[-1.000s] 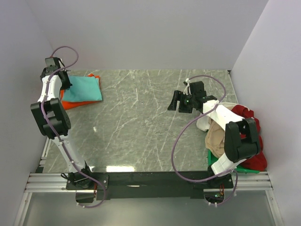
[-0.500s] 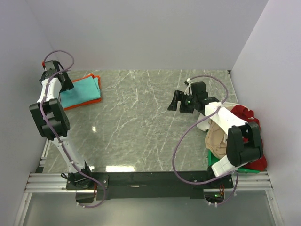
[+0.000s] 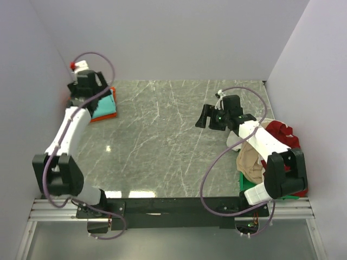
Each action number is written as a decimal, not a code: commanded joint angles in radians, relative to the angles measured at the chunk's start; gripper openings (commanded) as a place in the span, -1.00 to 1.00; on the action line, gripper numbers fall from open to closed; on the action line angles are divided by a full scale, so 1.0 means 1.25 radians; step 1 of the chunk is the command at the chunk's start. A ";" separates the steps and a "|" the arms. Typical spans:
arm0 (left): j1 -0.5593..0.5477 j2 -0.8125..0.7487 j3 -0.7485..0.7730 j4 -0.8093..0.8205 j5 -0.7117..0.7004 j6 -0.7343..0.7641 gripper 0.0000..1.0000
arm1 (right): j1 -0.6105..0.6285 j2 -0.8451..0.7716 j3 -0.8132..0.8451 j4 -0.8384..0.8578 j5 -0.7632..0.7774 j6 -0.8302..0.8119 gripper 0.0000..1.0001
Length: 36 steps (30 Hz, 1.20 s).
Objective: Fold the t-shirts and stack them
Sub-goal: Reset both grippers
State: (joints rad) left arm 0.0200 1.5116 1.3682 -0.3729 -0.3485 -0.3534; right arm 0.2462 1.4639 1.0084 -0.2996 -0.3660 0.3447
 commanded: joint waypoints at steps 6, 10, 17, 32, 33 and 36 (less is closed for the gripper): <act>-0.282 -0.241 -0.252 0.205 -0.100 -0.072 0.99 | -0.001 -0.140 -0.040 0.040 0.090 -0.006 0.75; -0.446 -0.338 -0.386 0.279 -0.162 -0.095 0.99 | -0.001 -0.192 -0.080 0.057 0.127 0.006 0.75; -0.598 -0.385 -0.521 0.399 -0.195 -0.134 0.99 | -0.001 -0.285 -0.146 0.078 0.212 0.026 0.74; -0.605 -0.386 -0.579 0.449 -0.109 -0.146 0.99 | -0.002 -0.457 -0.248 0.004 0.393 0.056 0.73; -0.605 -0.386 -0.575 0.443 -0.108 -0.142 0.99 | -0.003 -0.468 -0.261 0.000 0.403 0.057 0.74; -0.605 -0.387 -0.560 0.431 -0.094 -0.122 0.99 | -0.003 -0.481 -0.274 -0.011 0.419 0.061 0.74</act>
State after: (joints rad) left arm -0.7326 1.0431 0.6380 0.1516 -0.4915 -0.5175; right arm 0.2459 0.8894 0.6819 -0.2989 0.0971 0.4072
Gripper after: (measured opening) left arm 0.995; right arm 0.869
